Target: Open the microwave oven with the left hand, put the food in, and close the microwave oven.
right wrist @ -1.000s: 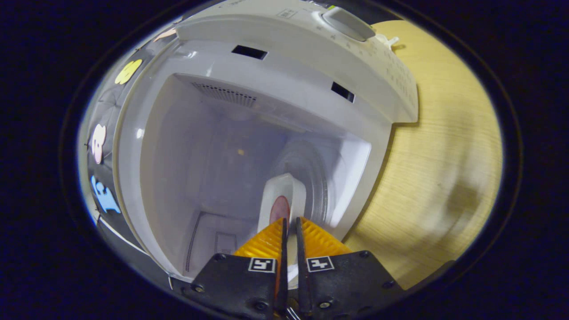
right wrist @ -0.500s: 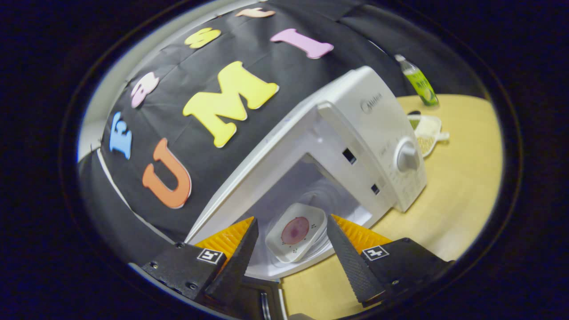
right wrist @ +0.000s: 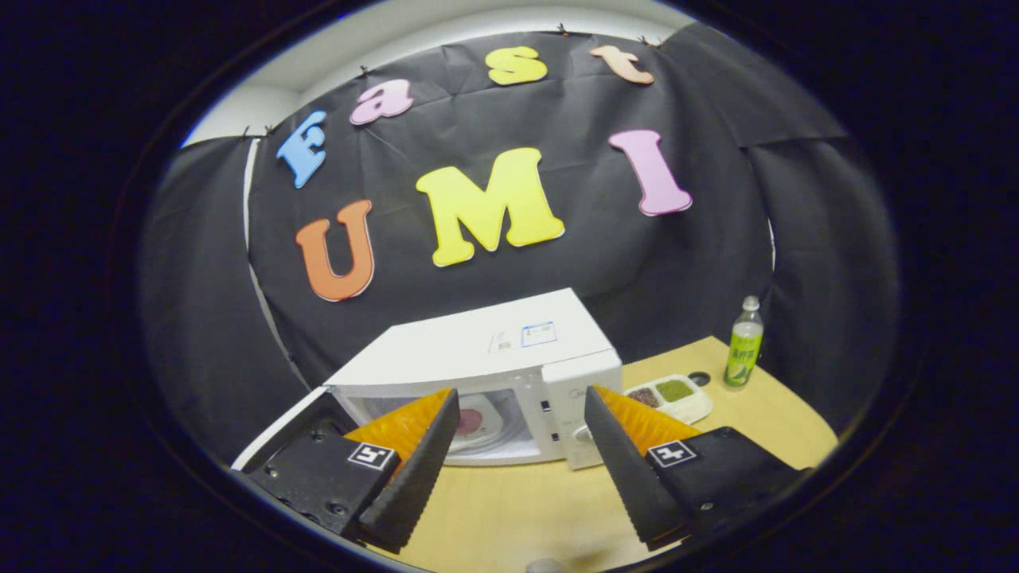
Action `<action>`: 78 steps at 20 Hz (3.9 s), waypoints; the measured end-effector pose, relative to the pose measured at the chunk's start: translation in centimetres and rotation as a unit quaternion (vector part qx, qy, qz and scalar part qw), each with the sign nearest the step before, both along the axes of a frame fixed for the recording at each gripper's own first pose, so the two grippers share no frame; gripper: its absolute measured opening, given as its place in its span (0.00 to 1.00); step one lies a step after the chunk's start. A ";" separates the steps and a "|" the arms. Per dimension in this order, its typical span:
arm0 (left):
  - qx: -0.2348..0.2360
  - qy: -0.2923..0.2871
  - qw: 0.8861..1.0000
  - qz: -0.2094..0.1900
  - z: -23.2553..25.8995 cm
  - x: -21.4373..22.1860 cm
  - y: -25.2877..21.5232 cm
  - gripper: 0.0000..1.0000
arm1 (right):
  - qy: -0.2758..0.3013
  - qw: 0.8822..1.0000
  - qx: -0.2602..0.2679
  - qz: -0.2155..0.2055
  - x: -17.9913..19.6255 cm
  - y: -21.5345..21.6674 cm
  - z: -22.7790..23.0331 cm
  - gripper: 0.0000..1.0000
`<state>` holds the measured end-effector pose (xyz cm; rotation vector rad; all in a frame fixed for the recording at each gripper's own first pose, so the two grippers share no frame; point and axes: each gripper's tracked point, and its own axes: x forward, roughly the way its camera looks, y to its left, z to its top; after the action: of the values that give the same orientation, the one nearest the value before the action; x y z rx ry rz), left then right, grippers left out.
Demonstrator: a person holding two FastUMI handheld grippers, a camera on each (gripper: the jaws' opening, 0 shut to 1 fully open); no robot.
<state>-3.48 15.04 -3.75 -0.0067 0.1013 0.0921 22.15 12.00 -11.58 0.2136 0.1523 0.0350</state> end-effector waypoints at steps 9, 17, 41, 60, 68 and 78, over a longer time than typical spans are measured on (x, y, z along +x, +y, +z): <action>0.030 -0.008 0.999 0.045 -1.9 1.3 5.2 0.95 | 0.006 0.996 -0.088 -0.022 -9.4 -8.3 3.7 1.00; 0.014 -0.029 0.999 0.033 -1.9 2.5 6.1 0.83 | 0.010 0.993 -0.116 -0.033 -15.5 -10.2 5.2 0.92; 0.018 0.078 0.996 0.030 -18.6 4.4 10.1 0.00 | 0.032 0.992 -0.096 -0.070 -21.1 -12.5 5.9 1.00; 0.040 0.053 0.988 -0.140 -16.7 7.5 -9.6 0.00 | 0.032 0.995 -0.084 -0.054 -20.0 -14.9 7.1 1.00; 0.036 0.039 0.980 -0.190 -15.6 12.5 -18.0 0.00 | 0.038 0.994 -0.082 -0.057 -18.4 -17.9 7.7 1.00; 0.032 0.051 0.974 -0.218 -16.4 19.2 -24.1 0.00 | 0.039 0.993 -0.090 -0.064 -15.8 -21.0 8.8 0.92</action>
<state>15.68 -9.02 -20.15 0.0842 0.2011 -0.3445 6.34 -8.95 -2.78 0.0453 0.2189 -0.1149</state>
